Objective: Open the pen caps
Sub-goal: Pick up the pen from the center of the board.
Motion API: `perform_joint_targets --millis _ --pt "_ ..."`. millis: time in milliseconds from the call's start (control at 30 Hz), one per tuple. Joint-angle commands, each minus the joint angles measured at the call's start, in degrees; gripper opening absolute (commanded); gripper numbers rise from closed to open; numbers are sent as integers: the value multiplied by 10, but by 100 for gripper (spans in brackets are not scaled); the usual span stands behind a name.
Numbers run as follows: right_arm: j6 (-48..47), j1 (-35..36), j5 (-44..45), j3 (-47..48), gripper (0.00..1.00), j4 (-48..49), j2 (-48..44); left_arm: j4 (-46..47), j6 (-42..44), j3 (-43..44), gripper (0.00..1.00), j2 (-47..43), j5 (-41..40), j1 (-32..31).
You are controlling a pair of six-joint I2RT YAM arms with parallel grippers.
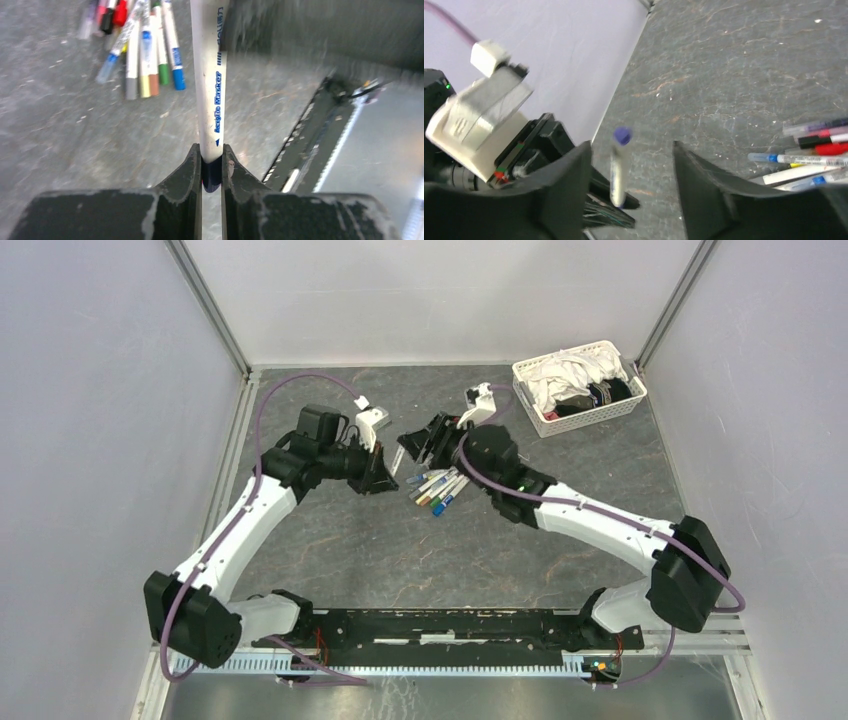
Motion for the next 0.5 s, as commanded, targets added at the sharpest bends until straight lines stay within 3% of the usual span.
perform_joint_targets --millis 0,67,200,267,467 --pt "-62 -113 -297 17 72 16 -36 -106 206 13 2 -53 -87 -2" --pt "-99 -147 -399 47 74 -28 -31 -158 296 11 2 -68 -115 -1" --pt "-192 -152 -513 145 80 -184 25 -206 460 -14 2 -128 -143 -3" --pt "-202 -148 -566 175 80 -213 55 -210 549 -28 2 -168 -136 -5" --pt "-221 -100 -619 198 81 -241 98 -209 688 -43 2 -214 -129 -19"
